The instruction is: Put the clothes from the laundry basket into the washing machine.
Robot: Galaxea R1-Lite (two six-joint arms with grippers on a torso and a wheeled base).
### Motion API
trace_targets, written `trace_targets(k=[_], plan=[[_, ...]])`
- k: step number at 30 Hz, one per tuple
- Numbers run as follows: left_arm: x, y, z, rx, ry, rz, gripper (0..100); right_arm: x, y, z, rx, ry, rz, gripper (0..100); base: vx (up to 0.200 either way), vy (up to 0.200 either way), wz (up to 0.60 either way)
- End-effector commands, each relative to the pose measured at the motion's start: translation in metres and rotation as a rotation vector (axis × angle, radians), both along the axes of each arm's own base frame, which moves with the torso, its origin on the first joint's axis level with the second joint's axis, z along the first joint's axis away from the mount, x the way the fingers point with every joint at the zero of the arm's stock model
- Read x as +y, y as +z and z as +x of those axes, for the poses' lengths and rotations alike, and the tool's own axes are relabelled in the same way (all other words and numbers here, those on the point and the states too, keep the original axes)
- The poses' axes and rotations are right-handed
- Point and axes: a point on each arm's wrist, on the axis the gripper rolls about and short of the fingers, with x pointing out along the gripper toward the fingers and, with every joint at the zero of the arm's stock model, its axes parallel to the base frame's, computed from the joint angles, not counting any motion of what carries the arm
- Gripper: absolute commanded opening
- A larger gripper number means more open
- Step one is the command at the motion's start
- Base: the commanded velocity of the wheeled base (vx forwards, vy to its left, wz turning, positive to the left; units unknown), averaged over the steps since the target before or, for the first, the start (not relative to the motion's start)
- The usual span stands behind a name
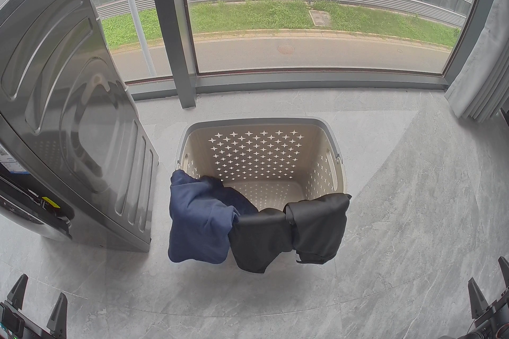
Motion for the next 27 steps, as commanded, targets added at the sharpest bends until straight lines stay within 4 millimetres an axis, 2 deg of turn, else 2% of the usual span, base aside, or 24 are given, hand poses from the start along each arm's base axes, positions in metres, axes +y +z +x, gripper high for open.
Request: trace_targets(k=[1, 4, 13, 18, 27], plan=[[0.0, -0.0048, 0.0001, 0.001, 0.0, 0.0, 100, 0.0, -0.0052, 0.0001, 0.001, 0.001, 0.0, 100, 0.2, 0.0, 0.0], [0.0, -0.0048, 0.0001, 0.001, 0.0, 0.0, 100, 0.0, -0.0052, 0.0001, 0.001, 0.001, 0.0, 100, 0.2, 0.0, 0.0], [0.0, -0.0048, 0.0001, 0.001, 0.0, 0.0, 100, 0.0, -0.0052, 0.0001, 0.001, 0.001, 0.0, 100, 0.0, 0.0, 0.0], [0.0, -0.0049, 0.0001, 0.003, 0.0, 0.0, 100, 0.0, -0.0052, 0.0001, 0.001, 0.001, 0.0, 100, 0.0, -0.2, 0.0], [0.0, -0.0048, 0.0001, 0.001, 0.0, 0.0, 100, 0.0, -0.0052, 0.0001, 0.001, 0.001, 0.0, 100, 0.0, 0.0, 0.0]])
